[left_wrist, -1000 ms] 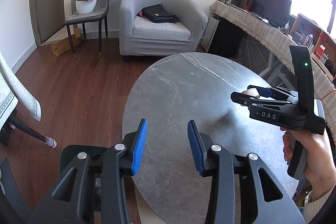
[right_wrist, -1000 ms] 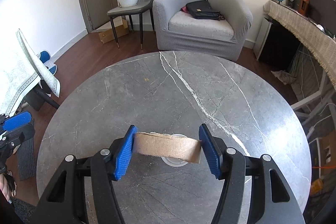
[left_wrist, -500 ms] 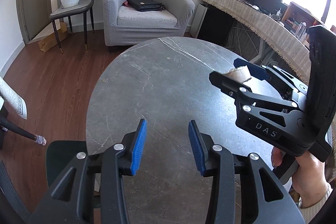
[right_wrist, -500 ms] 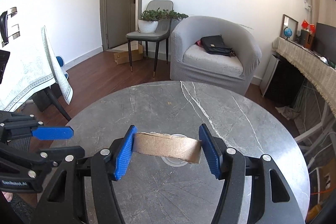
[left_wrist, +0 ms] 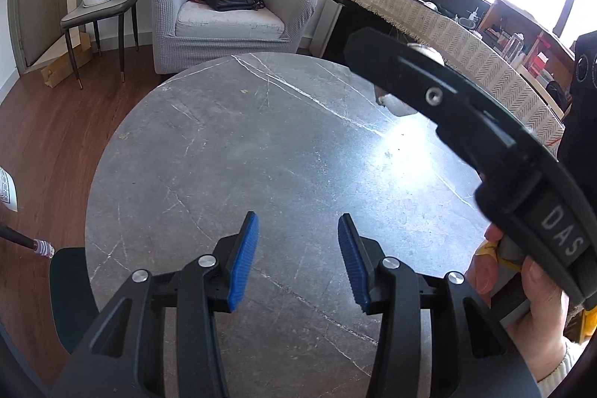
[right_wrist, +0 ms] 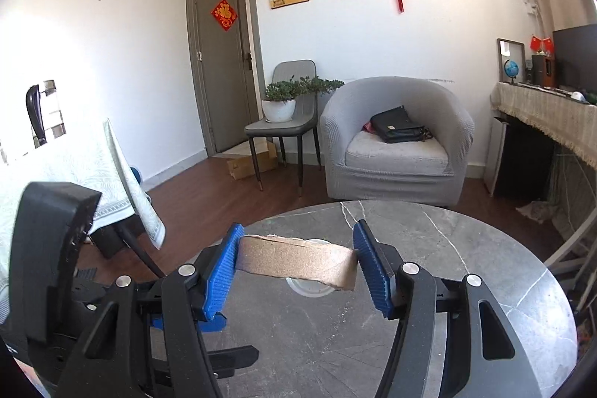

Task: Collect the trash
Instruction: 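Lift the tape roll with the right gripper and carry it over the green bin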

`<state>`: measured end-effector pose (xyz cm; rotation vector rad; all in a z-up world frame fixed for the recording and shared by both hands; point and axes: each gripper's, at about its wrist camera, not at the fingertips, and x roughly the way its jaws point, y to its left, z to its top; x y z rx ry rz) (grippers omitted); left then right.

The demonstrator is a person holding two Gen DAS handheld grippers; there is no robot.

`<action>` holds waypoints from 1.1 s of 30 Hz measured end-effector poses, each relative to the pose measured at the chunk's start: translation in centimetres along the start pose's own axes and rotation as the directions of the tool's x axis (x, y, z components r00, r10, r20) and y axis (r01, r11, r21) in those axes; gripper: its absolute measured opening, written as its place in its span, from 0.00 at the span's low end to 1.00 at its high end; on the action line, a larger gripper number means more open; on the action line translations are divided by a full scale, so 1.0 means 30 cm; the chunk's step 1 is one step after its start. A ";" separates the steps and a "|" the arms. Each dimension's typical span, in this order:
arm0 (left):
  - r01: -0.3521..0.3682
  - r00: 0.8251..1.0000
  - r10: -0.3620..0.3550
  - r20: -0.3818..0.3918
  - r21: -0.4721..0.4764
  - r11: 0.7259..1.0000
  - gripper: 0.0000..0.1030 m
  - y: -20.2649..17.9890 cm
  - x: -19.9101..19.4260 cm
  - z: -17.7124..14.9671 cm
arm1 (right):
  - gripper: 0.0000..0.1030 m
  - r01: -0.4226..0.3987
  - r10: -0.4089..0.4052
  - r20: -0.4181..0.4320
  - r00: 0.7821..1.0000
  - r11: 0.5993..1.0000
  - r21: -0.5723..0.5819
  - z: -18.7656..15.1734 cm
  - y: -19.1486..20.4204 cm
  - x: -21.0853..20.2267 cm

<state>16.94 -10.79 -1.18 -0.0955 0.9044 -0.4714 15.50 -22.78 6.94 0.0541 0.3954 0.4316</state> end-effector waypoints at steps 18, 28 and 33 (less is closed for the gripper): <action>0.038 0.999 -0.038 -0.008 -0.039 0.999 0.53 0.030 -0.003 -0.007 | 0.60 -0.145 0.149 -0.014 0.989 0.974 0.172 -0.019 -0.031 0.055; 0.049 0.994 -0.042 0.101 -0.065 0.997 0.49 0.062 -0.085 0.010 | 0.60 -0.308 0.338 -0.017 0.941 0.874 0.376 -0.037 -0.004 0.131; 0.052 0.988 -0.041 0.152 -0.069 0.996 0.44 0.076 -0.127 0.021 | 0.60 -0.321 0.373 -0.048 0.927 0.853 0.412 -0.037 0.031 0.162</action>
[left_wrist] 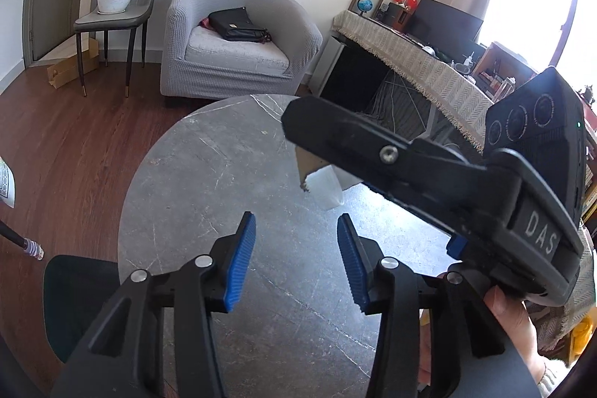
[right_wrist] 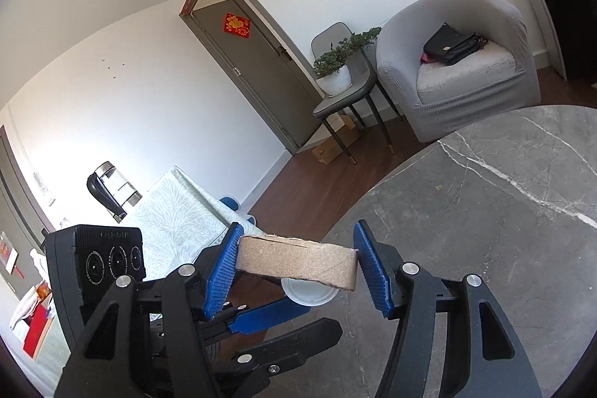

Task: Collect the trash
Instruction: 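Lift the tape roll with the right gripper and carry it over the green bin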

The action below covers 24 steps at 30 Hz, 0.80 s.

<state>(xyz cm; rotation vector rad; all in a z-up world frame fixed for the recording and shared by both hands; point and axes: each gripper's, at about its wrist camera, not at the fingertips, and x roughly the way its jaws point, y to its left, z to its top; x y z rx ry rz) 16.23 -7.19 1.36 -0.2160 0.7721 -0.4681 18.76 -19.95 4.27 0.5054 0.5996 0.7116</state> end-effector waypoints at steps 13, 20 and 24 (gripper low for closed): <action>0.012 0.999 -0.011 0.039 -0.046 0.999 0.30 0.050 -0.049 0.015 | 0.60 -0.025 0.026 -0.048 0.999 1.000 0.014 -0.025 0.040 0.075; -0.005 0.999 0.007 0.036 -0.056 0.998 0.21 0.087 -0.070 0.013 | 0.60 -0.036 0.037 -0.058 0.998 0.999 0.024 -0.034 0.061 0.115; -0.024 0.999 0.026 0.035 -0.057 0.998 0.19 0.113 -0.085 0.010 | 0.60 -0.044 0.046 -0.070 0.997 0.999 0.026 -0.038 0.076 0.146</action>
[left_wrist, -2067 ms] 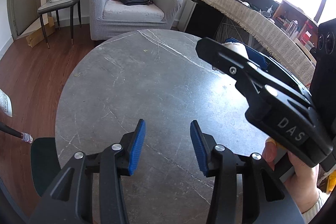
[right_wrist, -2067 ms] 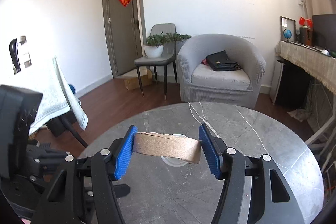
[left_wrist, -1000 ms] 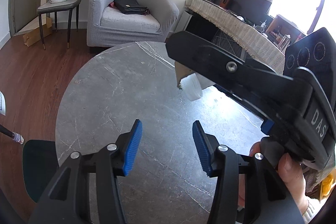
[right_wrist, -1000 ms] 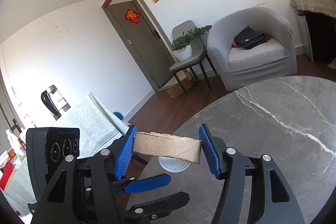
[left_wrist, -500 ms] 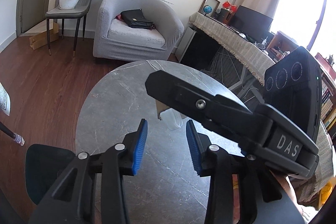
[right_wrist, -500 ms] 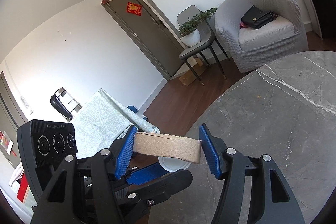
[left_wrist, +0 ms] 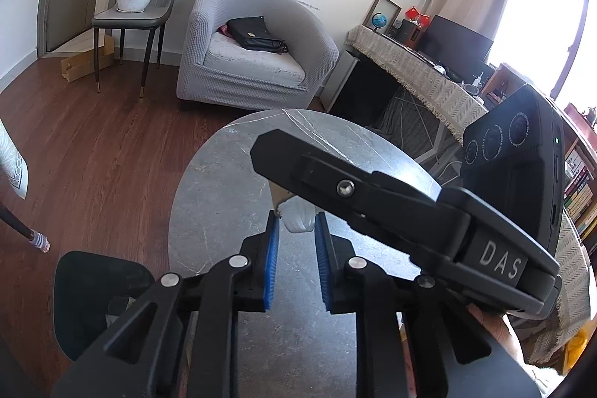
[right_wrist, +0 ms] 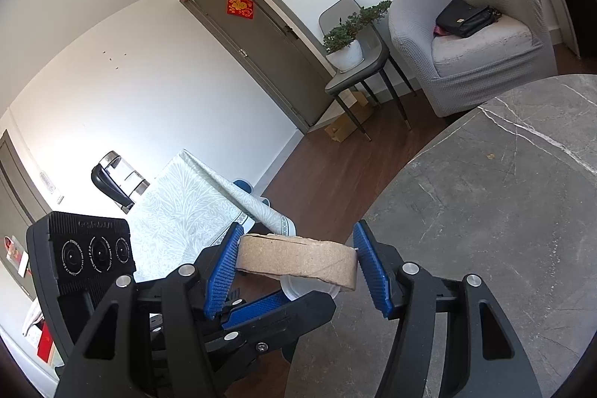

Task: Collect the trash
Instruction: 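Lift the tape roll with the right gripper and carry it over the green bin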

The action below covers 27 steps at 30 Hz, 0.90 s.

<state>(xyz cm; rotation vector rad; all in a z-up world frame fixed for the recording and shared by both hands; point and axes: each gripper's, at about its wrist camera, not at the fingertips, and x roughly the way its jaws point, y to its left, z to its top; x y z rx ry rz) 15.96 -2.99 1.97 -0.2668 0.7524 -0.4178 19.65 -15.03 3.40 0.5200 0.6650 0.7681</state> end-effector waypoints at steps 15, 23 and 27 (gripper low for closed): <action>-0.067 0.998 0.067 -0.006 -0.025 0.997 0.10 0.165 -0.086 -0.021 | 0.60 -0.028 0.027 -0.040 0.999 0.999 -0.024 -0.022 0.108 0.157; -0.112 0.994 0.111 -0.007 -0.054 0.992 0.09 0.294 -0.152 -0.040 | 0.60 -0.038 0.036 -0.063 0.997 0.999 -0.036 -0.038 0.160 0.247; -0.143 0.990 0.142 -0.020 -0.064 0.988 0.10 0.362 -0.175 -0.061 | 0.60 -0.034 0.030 -0.082 0.996 0.999 -0.039 -0.050 0.180 0.299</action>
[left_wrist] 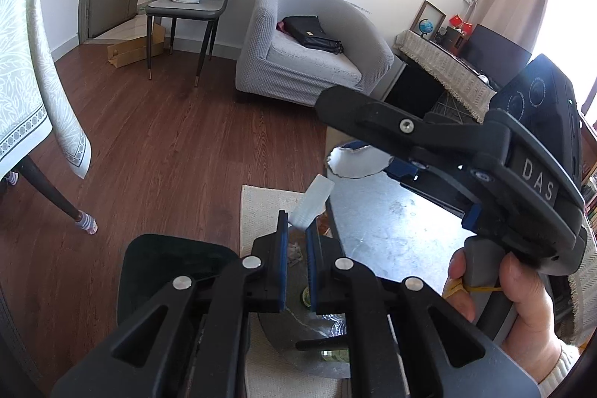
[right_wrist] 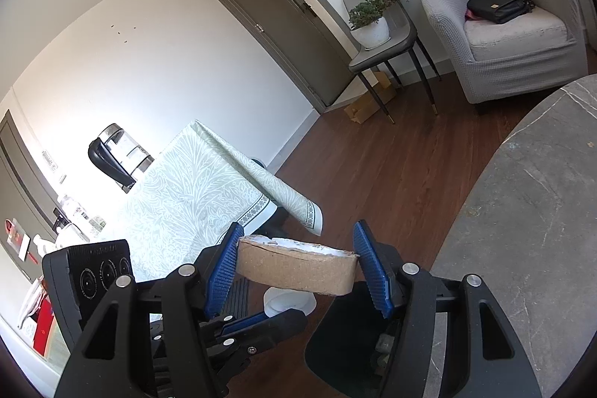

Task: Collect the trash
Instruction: 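Lift the tape roll with the right gripper and carry it over the green bin, then open the right gripper over the bin to drop the tape roll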

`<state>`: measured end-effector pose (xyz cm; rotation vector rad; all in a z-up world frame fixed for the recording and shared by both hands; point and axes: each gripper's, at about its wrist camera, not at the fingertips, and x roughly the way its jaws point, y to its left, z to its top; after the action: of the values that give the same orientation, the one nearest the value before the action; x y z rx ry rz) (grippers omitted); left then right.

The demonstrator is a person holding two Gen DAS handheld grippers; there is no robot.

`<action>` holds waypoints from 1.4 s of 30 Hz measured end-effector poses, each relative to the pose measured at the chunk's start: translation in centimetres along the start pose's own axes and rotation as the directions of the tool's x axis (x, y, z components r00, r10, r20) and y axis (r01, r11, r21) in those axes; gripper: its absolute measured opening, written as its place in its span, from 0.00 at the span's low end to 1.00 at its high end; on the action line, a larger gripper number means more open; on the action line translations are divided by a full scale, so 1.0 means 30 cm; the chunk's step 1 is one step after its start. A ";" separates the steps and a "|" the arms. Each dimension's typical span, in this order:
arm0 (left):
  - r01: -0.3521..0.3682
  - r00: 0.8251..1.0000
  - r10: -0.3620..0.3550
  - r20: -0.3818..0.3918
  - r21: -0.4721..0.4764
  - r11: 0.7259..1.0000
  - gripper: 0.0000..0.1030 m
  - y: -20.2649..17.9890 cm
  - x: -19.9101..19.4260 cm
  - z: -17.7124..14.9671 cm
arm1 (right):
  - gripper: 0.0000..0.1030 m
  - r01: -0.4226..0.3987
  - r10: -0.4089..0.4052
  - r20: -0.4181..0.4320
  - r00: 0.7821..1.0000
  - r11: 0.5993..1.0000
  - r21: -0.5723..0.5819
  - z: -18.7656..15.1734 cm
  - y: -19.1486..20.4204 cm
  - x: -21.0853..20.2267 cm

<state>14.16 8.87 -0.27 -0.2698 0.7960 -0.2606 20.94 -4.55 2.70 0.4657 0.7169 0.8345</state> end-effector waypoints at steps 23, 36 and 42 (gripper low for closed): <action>-0.245 0.945 0.224 -0.239 -0.062 0.968 0.10 0.417 0.047 -0.167 | 0.60 0.192 -0.225 -0.347 0.910 0.973 -0.129 -0.229 0.046 0.425; -0.299 0.887 0.268 -0.375 -0.025 0.954 0.10 0.507 0.126 -0.254 | 0.66 0.281 -0.405 -0.531 0.745 0.911 -0.301 -0.440 -0.034 0.604; -0.291 0.871 0.255 -0.420 -0.022 0.957 0.10 0.511 0.174 -0.272 | 0.66 0.313 -0.442 -0.516 0.734 0.894 -0.320 -0.428 -0.013 0.594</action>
<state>13.65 20.32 -14.31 -0.1785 1.2570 -0.0114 20.03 10.66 -13.10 -0.1584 1.2273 0.6446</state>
